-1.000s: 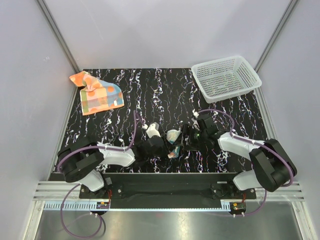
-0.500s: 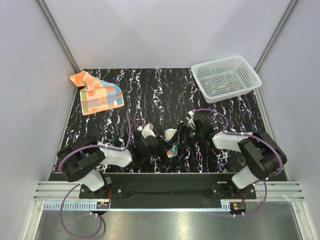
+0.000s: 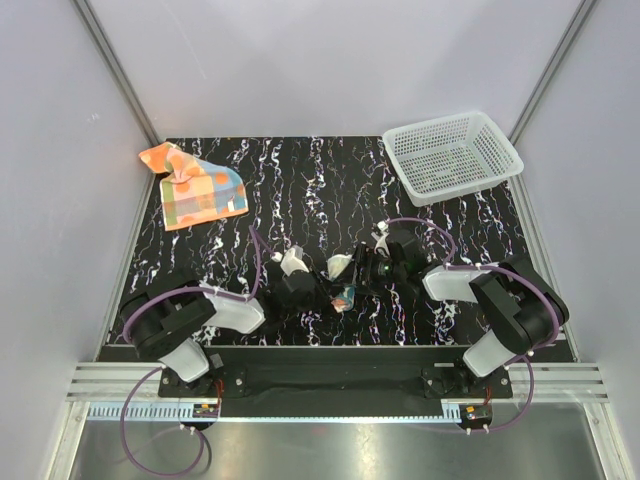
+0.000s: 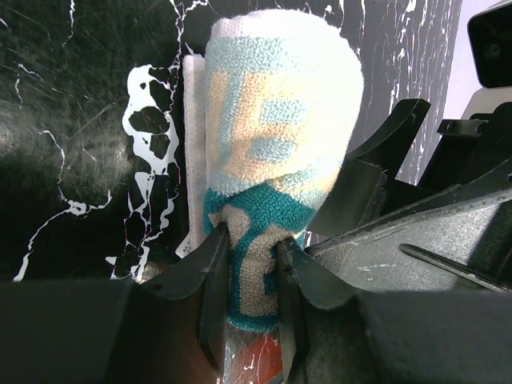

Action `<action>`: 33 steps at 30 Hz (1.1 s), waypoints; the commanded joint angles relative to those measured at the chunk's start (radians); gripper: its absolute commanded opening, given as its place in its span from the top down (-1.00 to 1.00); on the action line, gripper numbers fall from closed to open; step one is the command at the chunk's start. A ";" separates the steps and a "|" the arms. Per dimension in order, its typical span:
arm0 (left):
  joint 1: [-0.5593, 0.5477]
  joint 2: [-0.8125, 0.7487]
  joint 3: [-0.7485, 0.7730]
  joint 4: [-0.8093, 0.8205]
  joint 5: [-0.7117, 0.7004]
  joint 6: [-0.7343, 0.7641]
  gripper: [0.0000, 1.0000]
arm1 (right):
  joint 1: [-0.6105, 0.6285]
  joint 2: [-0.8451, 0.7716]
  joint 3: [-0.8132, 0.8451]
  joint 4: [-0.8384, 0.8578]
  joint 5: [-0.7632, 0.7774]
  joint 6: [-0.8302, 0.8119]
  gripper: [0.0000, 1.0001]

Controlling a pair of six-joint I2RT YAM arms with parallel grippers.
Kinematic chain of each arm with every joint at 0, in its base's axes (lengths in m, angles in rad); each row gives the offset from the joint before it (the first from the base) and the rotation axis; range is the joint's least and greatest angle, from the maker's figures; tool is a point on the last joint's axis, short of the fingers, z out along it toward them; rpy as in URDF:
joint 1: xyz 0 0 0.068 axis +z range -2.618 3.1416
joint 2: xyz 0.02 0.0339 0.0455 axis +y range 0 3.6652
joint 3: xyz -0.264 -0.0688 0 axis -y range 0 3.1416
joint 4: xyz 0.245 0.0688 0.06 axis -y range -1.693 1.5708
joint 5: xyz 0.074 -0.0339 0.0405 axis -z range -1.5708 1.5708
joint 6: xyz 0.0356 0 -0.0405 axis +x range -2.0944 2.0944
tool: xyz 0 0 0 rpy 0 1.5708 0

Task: Roll the towels
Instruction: Roll the towel, then place the rolled towel into the container

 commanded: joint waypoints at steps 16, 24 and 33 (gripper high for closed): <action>-0.038 0.082 -0.015 -0.172 0.126 0.097 1.00 | -0.032 0.015 0.031 0.079 0.236 0.062 -0.78; -0.040 0.083 -0.012 -0.176 0.123 0.106 1.00 | -0.098 -0.050 0.047 0.009 0.188 -0.054 -0.79; -0.040 0.098 -0.002 -0.181 0.119 0.107 1.00 | 0.035 -0.015 0.040 0.019 0.172 -0.058 -0.85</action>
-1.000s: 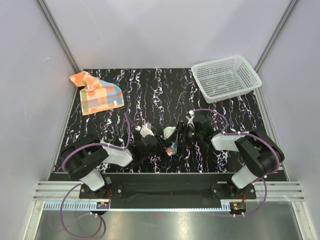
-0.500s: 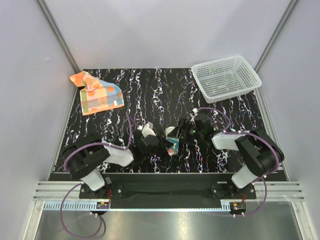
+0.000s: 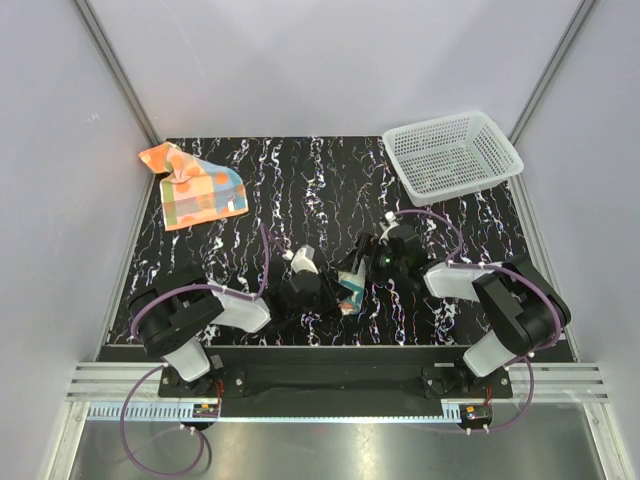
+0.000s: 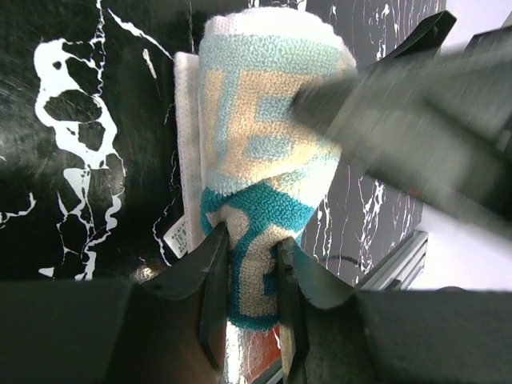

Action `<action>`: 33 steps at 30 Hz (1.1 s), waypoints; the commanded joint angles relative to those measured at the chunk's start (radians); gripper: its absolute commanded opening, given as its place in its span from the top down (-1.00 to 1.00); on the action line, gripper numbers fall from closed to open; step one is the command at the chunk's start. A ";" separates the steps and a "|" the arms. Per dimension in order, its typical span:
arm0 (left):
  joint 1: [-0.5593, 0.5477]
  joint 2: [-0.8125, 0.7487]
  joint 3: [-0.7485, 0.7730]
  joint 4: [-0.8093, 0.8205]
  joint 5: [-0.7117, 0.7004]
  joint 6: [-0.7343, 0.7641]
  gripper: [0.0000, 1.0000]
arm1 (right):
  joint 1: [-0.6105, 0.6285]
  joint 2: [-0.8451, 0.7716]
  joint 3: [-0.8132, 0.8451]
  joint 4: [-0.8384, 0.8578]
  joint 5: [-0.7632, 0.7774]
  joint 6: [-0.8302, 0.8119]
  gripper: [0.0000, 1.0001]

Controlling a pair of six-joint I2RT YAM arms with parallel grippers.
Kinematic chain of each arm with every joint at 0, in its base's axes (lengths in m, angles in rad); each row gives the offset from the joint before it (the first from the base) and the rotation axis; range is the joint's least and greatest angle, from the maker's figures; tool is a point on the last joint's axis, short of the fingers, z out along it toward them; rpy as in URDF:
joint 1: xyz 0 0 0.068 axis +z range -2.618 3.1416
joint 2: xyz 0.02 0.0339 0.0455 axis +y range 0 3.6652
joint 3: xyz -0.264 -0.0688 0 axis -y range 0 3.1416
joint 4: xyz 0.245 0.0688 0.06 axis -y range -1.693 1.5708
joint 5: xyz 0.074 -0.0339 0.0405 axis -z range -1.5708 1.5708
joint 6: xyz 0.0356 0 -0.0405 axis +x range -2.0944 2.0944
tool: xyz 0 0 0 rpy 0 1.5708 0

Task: Roll the towels
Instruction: Place the rolled towel into the container

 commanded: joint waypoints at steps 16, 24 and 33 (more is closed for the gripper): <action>-0.017 0.057 -0.026 -0.239 0.066 0.062 0.84 | 0.168 0.074 0.040 0.023 0.058 0.007 0.95; -0.019 -0.154 -0.008 -0.449 0.037 0.163 -0.18 | -0.052 -0.070 0.304 -0.351 0.004 -0.218 1.00; -0.020 -0.447 -0.091 -0.656 -0.050 0.256 -0.43 | -0.286 0.034 0.836 -0.683 -0.066 -0.467 1.00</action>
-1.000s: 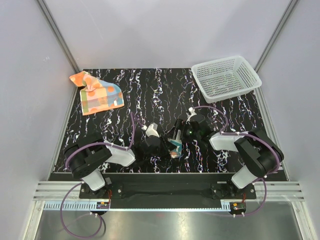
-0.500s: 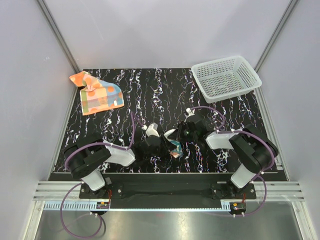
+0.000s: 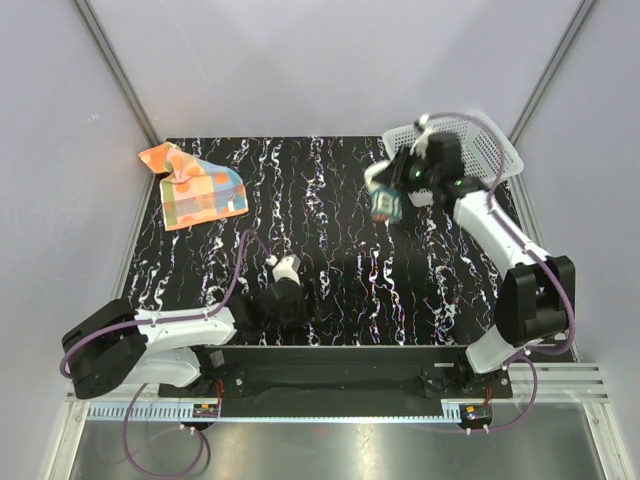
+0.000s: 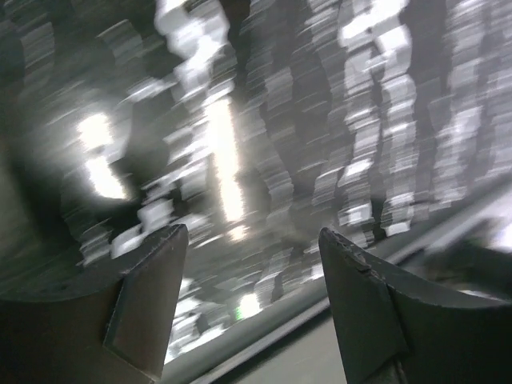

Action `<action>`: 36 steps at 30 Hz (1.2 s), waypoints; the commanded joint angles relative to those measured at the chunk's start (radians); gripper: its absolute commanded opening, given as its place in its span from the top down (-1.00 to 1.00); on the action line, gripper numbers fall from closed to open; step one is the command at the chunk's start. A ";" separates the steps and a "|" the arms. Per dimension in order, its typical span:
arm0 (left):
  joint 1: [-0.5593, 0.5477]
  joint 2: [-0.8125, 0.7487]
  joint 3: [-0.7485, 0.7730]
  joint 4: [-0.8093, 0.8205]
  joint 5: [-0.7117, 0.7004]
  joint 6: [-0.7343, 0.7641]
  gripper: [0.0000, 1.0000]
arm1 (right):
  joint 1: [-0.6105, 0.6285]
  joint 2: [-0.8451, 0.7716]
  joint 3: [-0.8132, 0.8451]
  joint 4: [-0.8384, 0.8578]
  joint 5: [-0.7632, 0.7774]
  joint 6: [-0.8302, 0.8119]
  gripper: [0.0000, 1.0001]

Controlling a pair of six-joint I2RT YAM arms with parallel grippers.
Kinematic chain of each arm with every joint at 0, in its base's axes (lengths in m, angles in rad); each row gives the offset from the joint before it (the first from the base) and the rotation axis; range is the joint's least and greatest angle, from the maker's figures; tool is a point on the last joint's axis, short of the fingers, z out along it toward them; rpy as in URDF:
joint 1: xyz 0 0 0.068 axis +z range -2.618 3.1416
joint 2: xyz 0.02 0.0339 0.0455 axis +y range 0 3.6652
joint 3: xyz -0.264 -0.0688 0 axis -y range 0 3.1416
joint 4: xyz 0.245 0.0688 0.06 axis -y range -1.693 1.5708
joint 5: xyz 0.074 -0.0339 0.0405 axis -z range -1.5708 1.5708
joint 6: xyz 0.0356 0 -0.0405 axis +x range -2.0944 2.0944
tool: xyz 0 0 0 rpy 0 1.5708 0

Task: Roll the towels
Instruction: Place the rolled towel into the container

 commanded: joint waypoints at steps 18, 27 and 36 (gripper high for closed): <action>0.033 -0.030 -0.109 -0.034 0.021 0.103 -0.41 | -0.304 0.779 0.985 -0.320 -0.211 -0.231 1.00; 0.094 0.035 -0.116 0.013 0.081 0.106 -0.38 | -0.393 0.942 0.992 -0.302 -0.326 -0.198 1.00; 0.102 0.098 -0.082 0.004 0.086 0.111 -0.34 | -0.393 0.994 1.034 -0.360 -0.265 -0.270 0.95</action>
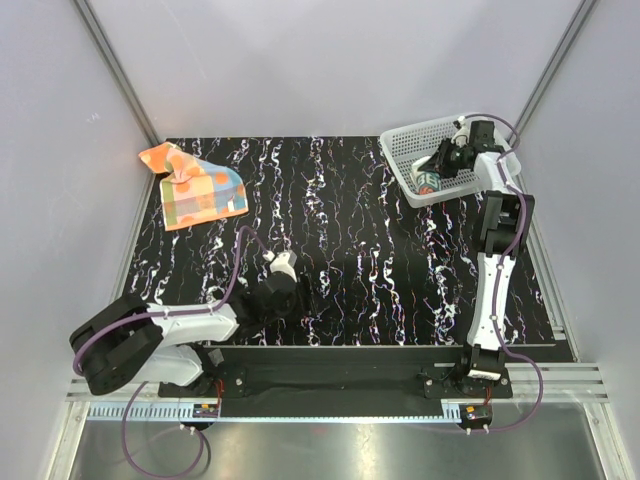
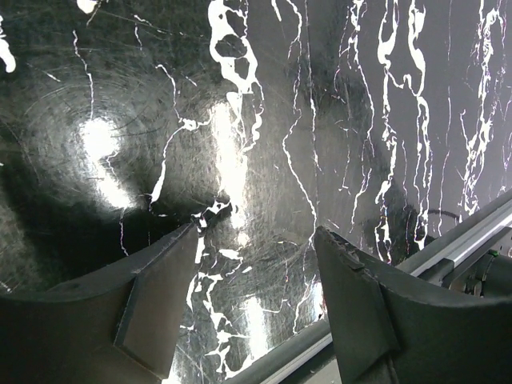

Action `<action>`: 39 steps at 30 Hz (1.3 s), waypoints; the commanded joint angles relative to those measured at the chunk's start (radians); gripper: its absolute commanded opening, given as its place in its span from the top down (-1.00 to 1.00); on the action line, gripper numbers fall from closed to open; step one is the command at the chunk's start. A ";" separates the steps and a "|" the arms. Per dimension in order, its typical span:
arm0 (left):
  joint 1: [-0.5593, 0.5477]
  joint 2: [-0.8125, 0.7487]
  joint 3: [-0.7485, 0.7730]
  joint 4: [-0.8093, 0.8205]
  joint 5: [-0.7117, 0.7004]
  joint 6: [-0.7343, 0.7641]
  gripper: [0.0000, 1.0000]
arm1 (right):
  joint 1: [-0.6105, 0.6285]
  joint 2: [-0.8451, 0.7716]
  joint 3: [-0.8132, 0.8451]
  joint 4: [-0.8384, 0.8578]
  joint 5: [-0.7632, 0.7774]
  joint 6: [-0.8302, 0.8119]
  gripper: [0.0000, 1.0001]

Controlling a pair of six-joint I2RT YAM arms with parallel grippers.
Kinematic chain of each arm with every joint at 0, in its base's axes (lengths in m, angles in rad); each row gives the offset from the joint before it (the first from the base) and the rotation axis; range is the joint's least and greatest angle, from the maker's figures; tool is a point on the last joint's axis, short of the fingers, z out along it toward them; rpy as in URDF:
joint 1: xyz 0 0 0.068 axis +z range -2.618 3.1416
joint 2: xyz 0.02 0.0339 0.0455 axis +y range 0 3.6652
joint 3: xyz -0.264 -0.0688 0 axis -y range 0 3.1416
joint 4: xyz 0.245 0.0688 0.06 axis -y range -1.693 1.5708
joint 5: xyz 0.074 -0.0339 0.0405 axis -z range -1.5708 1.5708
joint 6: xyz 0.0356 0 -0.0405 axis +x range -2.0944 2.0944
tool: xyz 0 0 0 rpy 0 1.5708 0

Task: Roll the towels
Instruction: Place the rolled towel into the container

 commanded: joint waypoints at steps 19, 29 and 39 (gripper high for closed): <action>0.006 0.071 -0.004 -0.129 0.008 0.030 -0.34 | 0.041 -0.078 0.046 -0.095 0.178 -0.122 -0.51; 0.006 0.069 -0.009 -0.122 0.006 0.028 -0.34 | 0.041 -0.173 0.089 -0.112 0.199 -0.101 -0.99; 0.006 0.069 -0.012 -0.117 0.006 0.028 -0.33 | 0.041 -0.204 0.094 -0.109 0.195 -0.064 -1.00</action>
